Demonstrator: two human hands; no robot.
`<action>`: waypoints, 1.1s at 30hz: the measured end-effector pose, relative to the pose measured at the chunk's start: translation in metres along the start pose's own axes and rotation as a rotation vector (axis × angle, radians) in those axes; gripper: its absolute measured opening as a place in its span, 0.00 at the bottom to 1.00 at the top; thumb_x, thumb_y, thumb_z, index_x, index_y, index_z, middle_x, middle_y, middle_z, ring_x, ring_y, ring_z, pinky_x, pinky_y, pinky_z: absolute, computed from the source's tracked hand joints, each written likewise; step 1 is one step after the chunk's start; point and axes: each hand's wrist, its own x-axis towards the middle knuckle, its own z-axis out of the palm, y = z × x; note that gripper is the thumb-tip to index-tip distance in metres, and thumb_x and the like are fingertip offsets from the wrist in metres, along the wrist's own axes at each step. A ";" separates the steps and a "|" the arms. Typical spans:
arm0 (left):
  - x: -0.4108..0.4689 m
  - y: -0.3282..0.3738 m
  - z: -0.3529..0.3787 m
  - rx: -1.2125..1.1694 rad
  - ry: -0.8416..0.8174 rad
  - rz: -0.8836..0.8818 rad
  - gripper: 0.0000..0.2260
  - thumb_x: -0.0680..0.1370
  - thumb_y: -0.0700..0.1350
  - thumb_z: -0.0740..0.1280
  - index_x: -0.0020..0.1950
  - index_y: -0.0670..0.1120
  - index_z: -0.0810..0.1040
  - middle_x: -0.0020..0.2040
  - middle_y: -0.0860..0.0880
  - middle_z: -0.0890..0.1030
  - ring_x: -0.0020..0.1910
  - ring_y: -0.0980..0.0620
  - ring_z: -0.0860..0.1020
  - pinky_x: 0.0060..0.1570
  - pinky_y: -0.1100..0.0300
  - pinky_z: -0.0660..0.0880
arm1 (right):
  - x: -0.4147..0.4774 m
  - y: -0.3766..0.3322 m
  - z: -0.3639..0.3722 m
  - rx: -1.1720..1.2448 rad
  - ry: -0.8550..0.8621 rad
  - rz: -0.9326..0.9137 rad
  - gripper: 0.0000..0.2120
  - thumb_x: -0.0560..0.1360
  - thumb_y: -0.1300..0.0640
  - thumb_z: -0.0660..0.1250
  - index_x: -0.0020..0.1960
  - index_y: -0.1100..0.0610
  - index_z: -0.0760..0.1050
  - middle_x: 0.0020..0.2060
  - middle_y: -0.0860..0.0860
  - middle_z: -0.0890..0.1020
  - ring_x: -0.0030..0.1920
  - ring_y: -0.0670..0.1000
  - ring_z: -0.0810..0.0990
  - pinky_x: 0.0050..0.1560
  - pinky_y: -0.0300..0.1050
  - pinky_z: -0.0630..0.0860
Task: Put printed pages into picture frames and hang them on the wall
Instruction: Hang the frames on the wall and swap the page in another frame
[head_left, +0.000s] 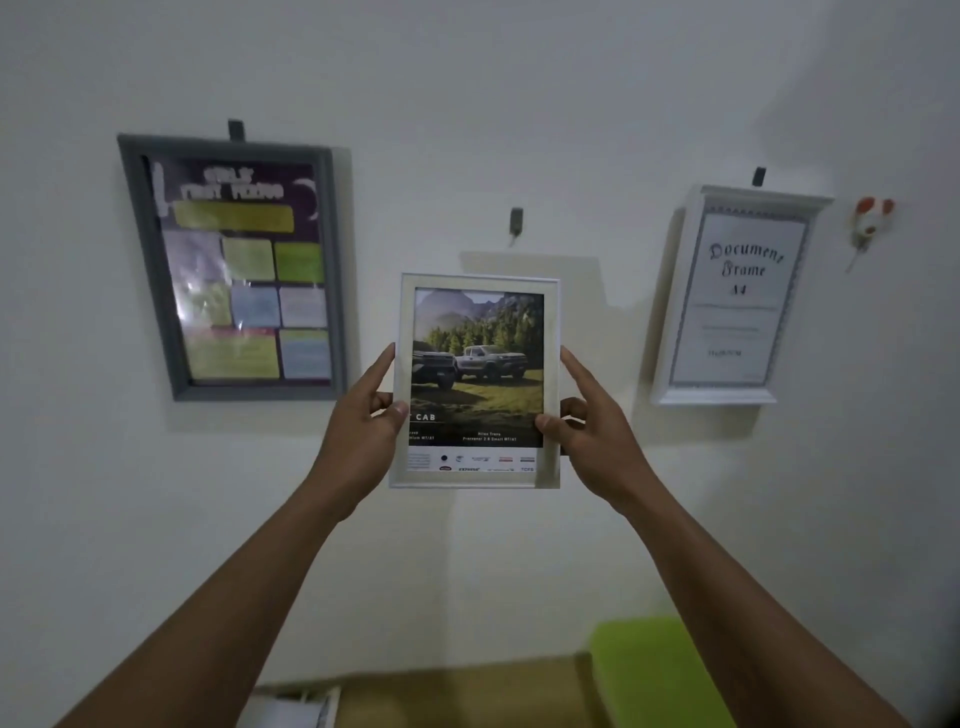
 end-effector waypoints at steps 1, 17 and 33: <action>-0.014 -0.008 -0.005 -0.010 -0.005 -0.027 0.28 0.82 0.40 0.61 0.72 0.70 0.61 0.62 0.46 0.77 0.62 0.46 0.76 0.63 0.41 0.73 | -0.014 0.004 0.008 0.006 0.003 0.033 0.34 0.79 0.61 0.67 0.76 0.37 0.58 0.51 0.57 0.81 0.54 0.55 0.81 0.50 0.51 0.83; -0.219 -0.168 -0.029 -0.067 -0.098 -0.588 0.14 0.82 0.45 0.62 0.65 0.58 0.75 0.56 0.49 0.82 0.58 0.48 0.79 0.56 0.51 0.76 | -0.244 0.140 0.113 0.149 0.022 0.603 0.31 0.76 0.66 0.69 0.71 0.40 0.68 0.31 0.52 0.73 0.42 0.53 0.79 0.40 0.42 0.78; -0.306 -0.254 -0.021 -0.252 -0.199 -0.903 0.32 0.77 0.30 0.65 0.75 0.58 0.65 0.69 0.45 0.71 0.58 0.47 0.78 0.64 0.47 0.72 | -0.320 0.246 0.161 0.230 -0.129 0.963 0.25 0.78 0.64 0.68 0.65 0.37 0.72 0.38 0.64 0.76 0.39 0.59 0.75 0.39 0.49 0.70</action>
